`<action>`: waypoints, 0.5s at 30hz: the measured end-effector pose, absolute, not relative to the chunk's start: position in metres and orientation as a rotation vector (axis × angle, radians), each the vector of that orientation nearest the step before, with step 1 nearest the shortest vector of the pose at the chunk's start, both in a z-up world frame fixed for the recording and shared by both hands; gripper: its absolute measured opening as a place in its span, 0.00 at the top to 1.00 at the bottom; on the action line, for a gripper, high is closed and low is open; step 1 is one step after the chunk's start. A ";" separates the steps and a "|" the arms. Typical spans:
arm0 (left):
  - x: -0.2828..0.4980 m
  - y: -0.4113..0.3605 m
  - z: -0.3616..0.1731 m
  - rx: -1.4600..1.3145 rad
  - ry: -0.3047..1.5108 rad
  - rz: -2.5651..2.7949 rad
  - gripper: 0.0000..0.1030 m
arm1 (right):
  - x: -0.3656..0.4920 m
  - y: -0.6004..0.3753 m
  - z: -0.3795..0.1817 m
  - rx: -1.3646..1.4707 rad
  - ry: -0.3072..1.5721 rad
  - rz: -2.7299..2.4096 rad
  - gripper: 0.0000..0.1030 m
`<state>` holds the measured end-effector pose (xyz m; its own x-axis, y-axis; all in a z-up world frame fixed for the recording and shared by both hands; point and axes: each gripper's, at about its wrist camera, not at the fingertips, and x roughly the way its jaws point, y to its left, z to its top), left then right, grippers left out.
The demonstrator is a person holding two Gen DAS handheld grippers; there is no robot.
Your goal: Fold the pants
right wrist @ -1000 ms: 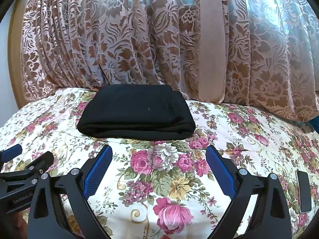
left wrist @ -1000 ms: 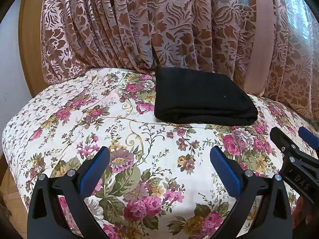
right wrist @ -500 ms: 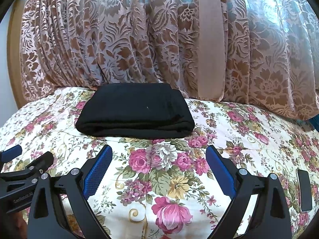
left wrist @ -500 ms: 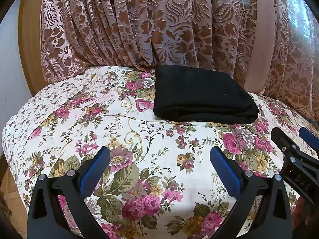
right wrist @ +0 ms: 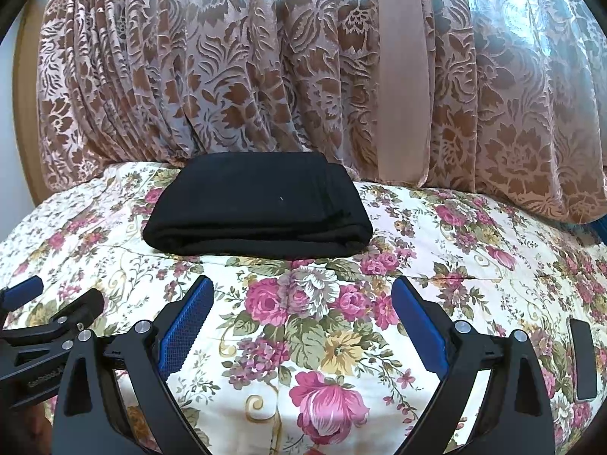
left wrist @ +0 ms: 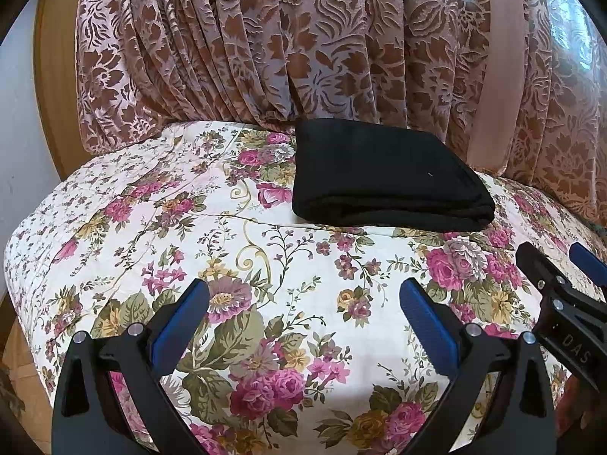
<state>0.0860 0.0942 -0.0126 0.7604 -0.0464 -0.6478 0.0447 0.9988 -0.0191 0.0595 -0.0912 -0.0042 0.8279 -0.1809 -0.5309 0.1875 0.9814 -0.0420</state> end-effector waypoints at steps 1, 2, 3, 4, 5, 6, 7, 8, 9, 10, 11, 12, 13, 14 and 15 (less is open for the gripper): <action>0.086 0.094 -0.013 -0.003 0.706 -0.048 0.03 | 0.059 -0.091 -0.004 0.012 0.562 -0.196 0.09; 0.087 0.094 -0.013 -0.003 0.708 -0.047 0.03 | 0.060 -0.091 -0.005 0.012 0.563 -0.196 0.09; 0.087 0.094 -0.014 -0.004 0.709 -0.047 0.03 | 0.060 -0.091 -0.005 0.012 0.565 -0.196 0.09; 0.087 0.094 -0.014 -0.004 0.709 -0.047 0.03 | 0.060 -0.092 -0.005 0.013 0.567 -0.197 0.09; 0.088 0.094 -0.014 -0.004 0.709 -0.048 0.03 | 0.060 -0.092 -0.006 0.015 0.566 -0.197 0.09; 0.088 0.094 -0.014 -0.002 0.711 -0.049 0.03 | 0.060 -0.093 -0.006 0.016 0.566 -0.198 0.09; 0.088 0.093 -0.015 0.000 0.712 -0.050 0.03 | 0.060 -0.093 -0.006 0.017 0.568 -0.199 0.09; 0.088 0.093 -0.015 0.000 0.714 -0.050 0.03 | 0.060 -0.093 -0.007 0.017 0.571 -0.200 0.09; 0.088 0.093 -0.015 -0.001 0.715 -0.050 0.03 | 0.061 -0.094 -0.007 0.019 0.572 -0.199 0.09; 0.088 0.094 -0.016 -0.001 0.716 -0.051 0.03 | 0.061 -0.094 -0.007 0.020 0.571 -0.199 0.09; 0.088 0.093 -0.016 0.001 0.717 -0.051 0.03 | 0.061 -0.094 -0.007 0.019 0.571 -0.200 0.09; 0.089 0.093 -0.016 0.000 0.717 -0.050 0.03 | 0.061 -0.094 -0.007 0.017 0.571 -0.200 0.09; 0.089 0.093 -0.016 0.000 0.718 -0.050 0.03 | 0.061 -0.094 -0.007 0.018 0.570 -0.199 0.09; 0.089 0.092 -0.016 0.001 0.719 -0.052 0.03 | 0.061 -0.094 -0.007 0.018 0.569 -0.199 0.09; 0.089 0.092 -0.017 0.003 0.721 -0.052 0.03 | 0.061 -0.094 -0.007 0.018 0.571 -0.200 0.09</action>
